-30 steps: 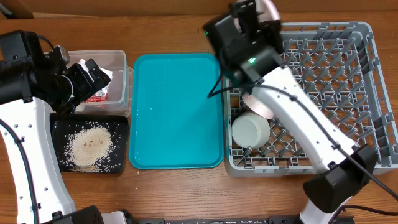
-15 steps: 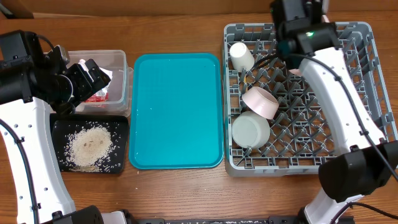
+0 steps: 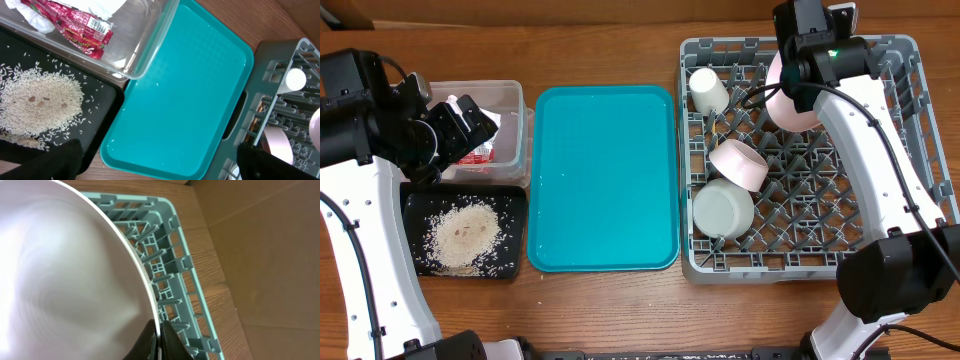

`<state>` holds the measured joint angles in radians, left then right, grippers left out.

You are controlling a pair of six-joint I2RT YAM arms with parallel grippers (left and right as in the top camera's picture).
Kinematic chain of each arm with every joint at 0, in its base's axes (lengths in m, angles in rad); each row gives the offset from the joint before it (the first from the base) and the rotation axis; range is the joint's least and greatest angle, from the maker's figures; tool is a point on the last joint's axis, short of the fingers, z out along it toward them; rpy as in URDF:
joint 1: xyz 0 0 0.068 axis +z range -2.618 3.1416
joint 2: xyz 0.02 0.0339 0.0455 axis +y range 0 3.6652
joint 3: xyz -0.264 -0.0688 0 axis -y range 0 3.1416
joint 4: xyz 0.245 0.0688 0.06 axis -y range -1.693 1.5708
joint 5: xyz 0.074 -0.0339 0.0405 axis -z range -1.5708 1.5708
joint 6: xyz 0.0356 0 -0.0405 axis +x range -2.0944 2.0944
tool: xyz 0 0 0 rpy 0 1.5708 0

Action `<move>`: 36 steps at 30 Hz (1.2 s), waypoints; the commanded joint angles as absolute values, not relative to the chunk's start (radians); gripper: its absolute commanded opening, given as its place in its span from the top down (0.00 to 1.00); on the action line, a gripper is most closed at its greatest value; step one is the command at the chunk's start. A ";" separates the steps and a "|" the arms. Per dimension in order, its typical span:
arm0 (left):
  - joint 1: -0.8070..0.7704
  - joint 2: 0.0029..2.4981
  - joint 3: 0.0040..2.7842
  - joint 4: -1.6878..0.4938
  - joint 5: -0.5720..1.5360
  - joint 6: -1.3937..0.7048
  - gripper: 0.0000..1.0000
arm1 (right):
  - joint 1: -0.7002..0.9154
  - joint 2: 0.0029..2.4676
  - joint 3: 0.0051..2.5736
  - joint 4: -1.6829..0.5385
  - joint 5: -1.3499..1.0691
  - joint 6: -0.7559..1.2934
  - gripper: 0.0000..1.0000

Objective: Sort waste into correct bins and load items into the dishwasher
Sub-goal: 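Lower the plate upright between the rack tines with the right gripper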

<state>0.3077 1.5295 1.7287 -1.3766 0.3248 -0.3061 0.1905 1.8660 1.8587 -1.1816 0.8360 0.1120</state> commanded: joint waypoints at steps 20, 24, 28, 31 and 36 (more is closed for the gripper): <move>0.307 1.517 1.741 -1.377 0.321 -0.284 0.00 | 0.189 1.859 1.807 -1.214 0.945 0.187 0.96; 0.307 1.517 1.741 -1.377 0.321 -0.284 0.00 | 0.194 1.859 1.770 -1.206 0.941 0.188 0.96; 0.307 1.517 1.741 -1.377 0.321 -0.284 0.00 | 0.210 1.859 1.753 -1.195 0.934 0.188 0.96; 0.307 1.517 1.741 -1.377 0.321 -0.284 0.00 | 0.231 1.859 1.753 -1.175 0.838 0.187 0.94; 0.307 1.517 1.741 -1.377 0.321 -0.284 0.00 | 0.262 1.859 1.753 -1.137 0.658 0.187 0.91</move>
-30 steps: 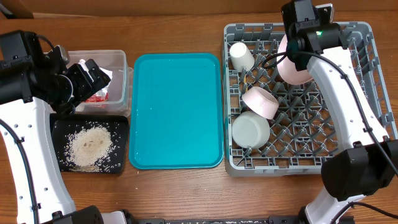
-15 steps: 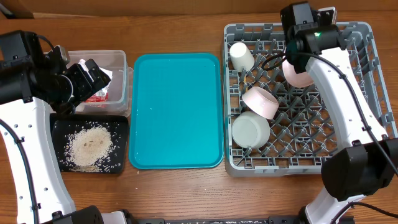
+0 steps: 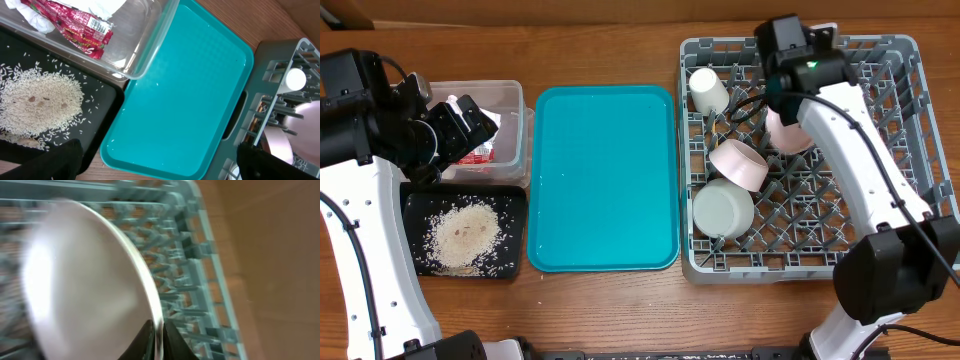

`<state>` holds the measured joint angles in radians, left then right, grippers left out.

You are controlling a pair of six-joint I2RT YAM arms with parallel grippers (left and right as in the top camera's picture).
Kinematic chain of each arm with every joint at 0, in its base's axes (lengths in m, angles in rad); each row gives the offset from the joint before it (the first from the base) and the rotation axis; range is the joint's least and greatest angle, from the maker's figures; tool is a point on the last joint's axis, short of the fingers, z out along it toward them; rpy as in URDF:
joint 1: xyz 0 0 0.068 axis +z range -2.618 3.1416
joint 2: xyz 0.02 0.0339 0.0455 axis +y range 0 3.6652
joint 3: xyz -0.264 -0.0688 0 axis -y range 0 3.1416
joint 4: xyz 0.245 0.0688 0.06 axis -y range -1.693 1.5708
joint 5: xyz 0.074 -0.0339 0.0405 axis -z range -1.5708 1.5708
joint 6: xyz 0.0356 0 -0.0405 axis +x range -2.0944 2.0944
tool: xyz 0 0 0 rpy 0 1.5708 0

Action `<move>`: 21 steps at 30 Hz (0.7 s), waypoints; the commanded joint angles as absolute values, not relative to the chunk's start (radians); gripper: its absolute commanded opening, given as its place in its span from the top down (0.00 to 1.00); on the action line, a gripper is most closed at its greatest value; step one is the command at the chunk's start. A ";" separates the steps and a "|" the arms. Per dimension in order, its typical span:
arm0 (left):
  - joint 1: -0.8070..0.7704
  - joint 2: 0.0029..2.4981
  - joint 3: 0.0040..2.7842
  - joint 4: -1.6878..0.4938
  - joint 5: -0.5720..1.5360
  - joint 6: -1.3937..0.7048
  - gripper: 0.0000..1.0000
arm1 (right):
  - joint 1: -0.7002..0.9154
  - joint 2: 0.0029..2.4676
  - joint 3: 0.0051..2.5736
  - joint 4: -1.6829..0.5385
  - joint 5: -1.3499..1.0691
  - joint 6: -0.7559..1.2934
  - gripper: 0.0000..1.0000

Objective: Sort waste into correct bins and load items into the dishwasher
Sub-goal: 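Lower the plate upright between the rack tines with the right gripper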

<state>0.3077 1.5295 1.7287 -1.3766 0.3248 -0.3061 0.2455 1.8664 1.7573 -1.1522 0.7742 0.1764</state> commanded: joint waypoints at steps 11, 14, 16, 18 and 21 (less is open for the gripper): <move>0.307 1.517 1.741 -1.377 0.321 -0.284 0.00 | 0.274 1.859 1.753 -1.028 0.388 0.187 0.49; 0.307 1.517 1.741 -1.377 0.321 -0.284 0.00 | 0.274 1.859 1.753 -1.005 0.372 0.187 0.37; 0.307 1.517 1.741 -1.377 0.321 -0.284 0.00 | 0.274 1.859 1.757 -0.987 0.372 0.183 0.34; 0.307 1.517 1.741 -1.376 0.321 -0.284 0.00 | 0.274 1.859 1.773 -0.984 0.372 0.183 0.32; 0.307 1.517 1.741 -1.377 0.321 -0.284 0.00 | 0.285 1.853 1.819 -0.999 0.372 0.183 0.28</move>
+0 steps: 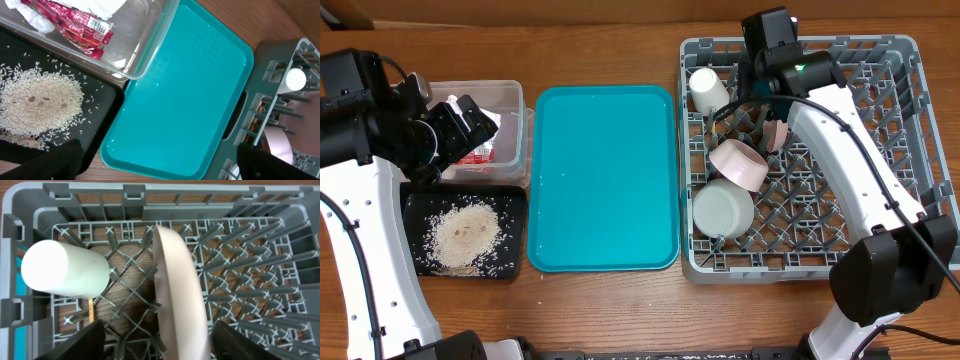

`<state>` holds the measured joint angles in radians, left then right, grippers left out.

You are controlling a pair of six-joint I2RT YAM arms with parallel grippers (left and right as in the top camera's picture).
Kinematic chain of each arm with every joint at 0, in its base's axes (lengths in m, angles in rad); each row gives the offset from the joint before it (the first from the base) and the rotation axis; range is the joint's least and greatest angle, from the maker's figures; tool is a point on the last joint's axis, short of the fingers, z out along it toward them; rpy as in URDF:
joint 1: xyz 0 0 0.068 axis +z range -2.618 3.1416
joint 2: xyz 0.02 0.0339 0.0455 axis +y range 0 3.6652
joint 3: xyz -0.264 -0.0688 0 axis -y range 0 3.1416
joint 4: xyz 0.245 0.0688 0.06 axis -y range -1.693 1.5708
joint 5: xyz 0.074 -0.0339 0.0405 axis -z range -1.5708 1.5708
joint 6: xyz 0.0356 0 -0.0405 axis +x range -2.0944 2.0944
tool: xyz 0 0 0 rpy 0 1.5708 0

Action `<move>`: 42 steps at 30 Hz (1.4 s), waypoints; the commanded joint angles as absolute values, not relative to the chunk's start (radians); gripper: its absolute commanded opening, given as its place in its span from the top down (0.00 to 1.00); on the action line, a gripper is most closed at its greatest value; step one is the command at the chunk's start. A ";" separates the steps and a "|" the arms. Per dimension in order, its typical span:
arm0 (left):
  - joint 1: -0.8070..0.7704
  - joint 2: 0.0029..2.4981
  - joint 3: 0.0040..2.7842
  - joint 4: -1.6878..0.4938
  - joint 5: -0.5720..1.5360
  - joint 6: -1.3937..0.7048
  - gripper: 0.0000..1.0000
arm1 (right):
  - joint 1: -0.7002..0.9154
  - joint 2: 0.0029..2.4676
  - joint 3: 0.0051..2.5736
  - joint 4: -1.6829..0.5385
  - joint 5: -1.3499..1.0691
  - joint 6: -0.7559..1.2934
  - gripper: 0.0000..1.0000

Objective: Sort waste into correct bins and load items into the dishwasher
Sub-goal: 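Lower the plate upright between the rack tines with the right gripper, then open the right gripper and withdraw it from the plate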

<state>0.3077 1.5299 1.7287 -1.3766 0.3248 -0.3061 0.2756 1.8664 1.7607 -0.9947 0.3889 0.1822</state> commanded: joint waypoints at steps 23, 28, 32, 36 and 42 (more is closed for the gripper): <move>0.307 1.517 1.741 -1.376 0.321 -0.284 0.00 | 0.431 1.812 1.877 -1.026 0.073 0.184 0.00; 0.307 1.517 1.741 -1.377 0.321 -0.284 0.00 | 0.431 1.812 1.877 -1.026 0.072 0.184 0.00; 0.307 1.517 1.741 -1.376 0.321 -0.284 0.00 | 0.431 1.812 1.877 -1.026 0.073 0.184 0.00; 0.307 1.517 1.741 -1.377 0.321 -0.284 0.00 | 0.431 1.812 1.877 -1.026 0.073 0.184 0.00; 0.307 1.517 1.741 -1.377 0.321 -0.284 0.00 | 0.431 1.813 1.871 -1.027 0.076 0.183 0.00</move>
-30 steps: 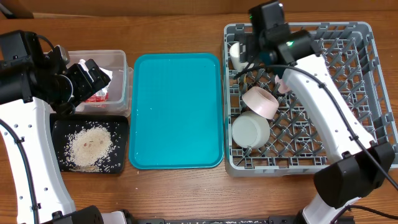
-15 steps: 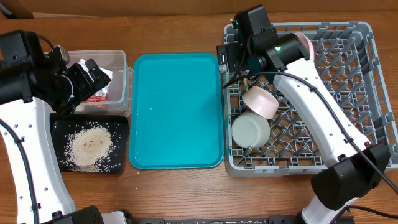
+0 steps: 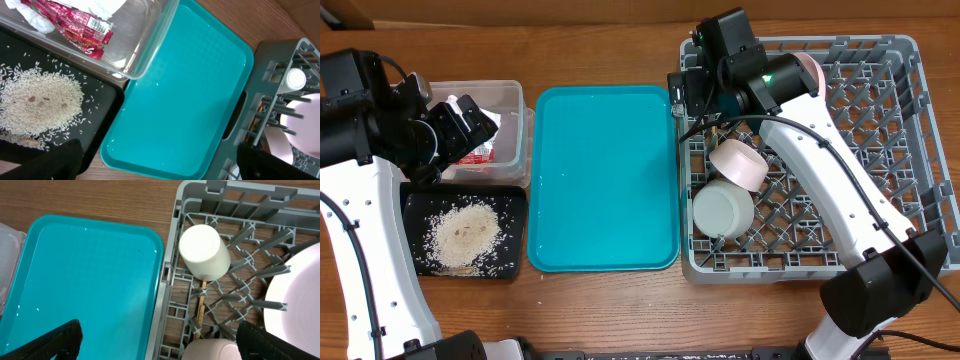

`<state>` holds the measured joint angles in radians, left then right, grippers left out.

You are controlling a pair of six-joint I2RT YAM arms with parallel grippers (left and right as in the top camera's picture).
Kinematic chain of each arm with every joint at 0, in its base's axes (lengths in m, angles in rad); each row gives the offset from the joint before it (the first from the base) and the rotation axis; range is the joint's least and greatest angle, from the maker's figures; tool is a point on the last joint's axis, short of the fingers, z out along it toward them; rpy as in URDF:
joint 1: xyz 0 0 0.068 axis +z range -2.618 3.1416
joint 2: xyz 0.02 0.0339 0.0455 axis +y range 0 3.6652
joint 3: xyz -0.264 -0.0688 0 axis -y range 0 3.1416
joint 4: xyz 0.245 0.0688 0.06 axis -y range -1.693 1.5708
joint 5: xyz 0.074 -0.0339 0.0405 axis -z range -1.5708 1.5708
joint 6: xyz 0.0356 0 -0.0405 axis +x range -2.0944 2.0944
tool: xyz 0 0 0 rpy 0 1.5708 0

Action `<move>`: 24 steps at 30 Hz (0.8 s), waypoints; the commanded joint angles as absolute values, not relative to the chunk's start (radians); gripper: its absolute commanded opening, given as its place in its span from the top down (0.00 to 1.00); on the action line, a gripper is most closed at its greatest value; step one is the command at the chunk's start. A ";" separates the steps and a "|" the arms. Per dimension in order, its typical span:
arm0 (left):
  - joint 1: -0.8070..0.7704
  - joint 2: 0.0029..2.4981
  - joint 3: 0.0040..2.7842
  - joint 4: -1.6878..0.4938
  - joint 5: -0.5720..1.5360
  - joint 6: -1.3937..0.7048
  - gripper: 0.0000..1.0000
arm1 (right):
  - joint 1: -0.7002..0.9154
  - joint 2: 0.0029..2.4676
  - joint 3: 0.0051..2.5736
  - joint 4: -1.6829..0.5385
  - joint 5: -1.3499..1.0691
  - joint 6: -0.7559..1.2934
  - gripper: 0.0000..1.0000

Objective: Sort waste into correct bins and load items into the dishwasher
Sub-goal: 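Open the right gripper and withdraw it from the plate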

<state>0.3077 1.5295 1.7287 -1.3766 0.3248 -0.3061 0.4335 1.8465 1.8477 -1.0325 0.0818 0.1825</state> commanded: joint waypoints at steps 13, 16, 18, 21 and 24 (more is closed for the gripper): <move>0.307 1.517 1.741 -1.377 0.321 -0.284 0.00 | 0.431 1.592 1.871 -1.041 0.076 0.183 0.00; 0.307 1.517 1.741 -1.376 0.321 -0.284 0.00 | 0.431 1.471 1.871 -1.050 0.096 0.179 0.00; 0.307 1.517 1.741 -1.377 0.321 -0.284 0.00 | 0.431 1.397 1.871 -1.051 0.098 0.178 0.00; 0.307 1.517 1.741 -1.377 0.321 -0.284 0.00 | 0.430 1.276 1.870 -1.065 0.123 0.179 0.00; 0.307 1.517 1.741 -1.377 0.321 -0.284 0.00 | 0.417 1.147 1.856 -1.089 0.146 0.179 0.00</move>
